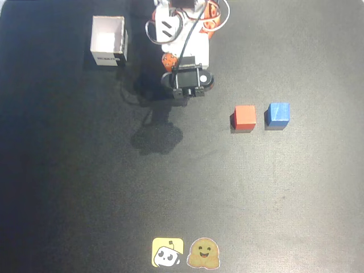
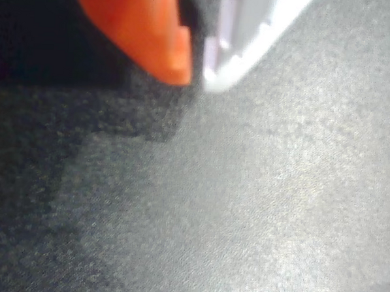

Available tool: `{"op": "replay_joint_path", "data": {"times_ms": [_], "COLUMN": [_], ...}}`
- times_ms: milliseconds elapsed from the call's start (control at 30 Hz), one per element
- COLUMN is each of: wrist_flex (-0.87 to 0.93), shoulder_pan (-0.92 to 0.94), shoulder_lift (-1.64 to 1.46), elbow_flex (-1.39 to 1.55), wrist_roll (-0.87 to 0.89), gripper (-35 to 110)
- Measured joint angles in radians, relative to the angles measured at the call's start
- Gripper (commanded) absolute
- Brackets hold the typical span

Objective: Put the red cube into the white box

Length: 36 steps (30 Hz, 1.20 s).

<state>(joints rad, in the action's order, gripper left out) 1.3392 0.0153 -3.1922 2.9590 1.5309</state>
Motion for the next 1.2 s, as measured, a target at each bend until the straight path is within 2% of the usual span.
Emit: {"op": "replay_joint_path", "data": {"times_ms": [567,933,1200], "wrist_flex": [0.000,-0.080,-0.044], "shoulder_pan": [0.012,0.009,0.015], "shoulder_lift": [0.000,0.000,0.077], "elbow_flex": [0.000,-0.002,-0.144], "wrist_roll": [0.000,0.000,-0.058], "gripper": [0,0,0]}}
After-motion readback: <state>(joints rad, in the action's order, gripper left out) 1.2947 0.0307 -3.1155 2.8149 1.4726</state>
